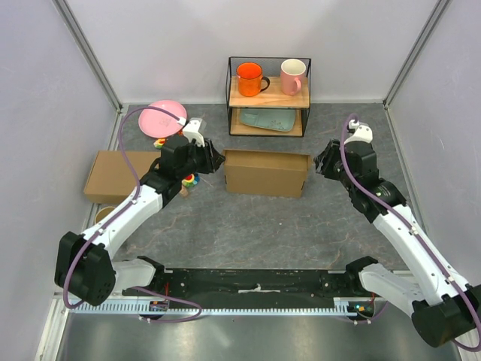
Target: Fold the paper box
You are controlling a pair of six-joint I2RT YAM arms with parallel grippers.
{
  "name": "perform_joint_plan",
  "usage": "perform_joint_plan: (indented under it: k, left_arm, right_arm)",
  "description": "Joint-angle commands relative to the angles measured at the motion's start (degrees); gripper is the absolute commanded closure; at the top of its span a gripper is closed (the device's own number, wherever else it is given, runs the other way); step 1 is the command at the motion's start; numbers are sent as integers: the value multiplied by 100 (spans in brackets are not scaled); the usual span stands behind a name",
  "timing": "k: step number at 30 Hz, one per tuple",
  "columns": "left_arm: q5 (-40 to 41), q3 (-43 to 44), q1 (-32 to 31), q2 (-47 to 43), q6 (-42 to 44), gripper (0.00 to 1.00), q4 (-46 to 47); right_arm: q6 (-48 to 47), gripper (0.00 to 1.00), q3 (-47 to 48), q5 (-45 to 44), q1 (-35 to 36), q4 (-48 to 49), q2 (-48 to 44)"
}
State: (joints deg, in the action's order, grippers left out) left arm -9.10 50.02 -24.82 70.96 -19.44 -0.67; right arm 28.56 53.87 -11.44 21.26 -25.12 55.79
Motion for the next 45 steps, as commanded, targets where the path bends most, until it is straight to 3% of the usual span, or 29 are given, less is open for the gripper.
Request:
perform_joint_plan:
  k: [1,21,33,45]
  left_arm:
    - [40,315,30,76,55,62,-65]
    - [-188,403,30,137,-77,61,-144]
    - [-215,421,30,102,-69,62,-215]
    - [-259,395,30,146,-156,64,-215]
  right_arm:
    - [-131,53,150,124,-16,438,-34]
    - [-175,64,150,468,-7,834,573]
    - [-166,100,-78,467,1,974,582]
    - [-26,100,-1159,318,45,974,424]
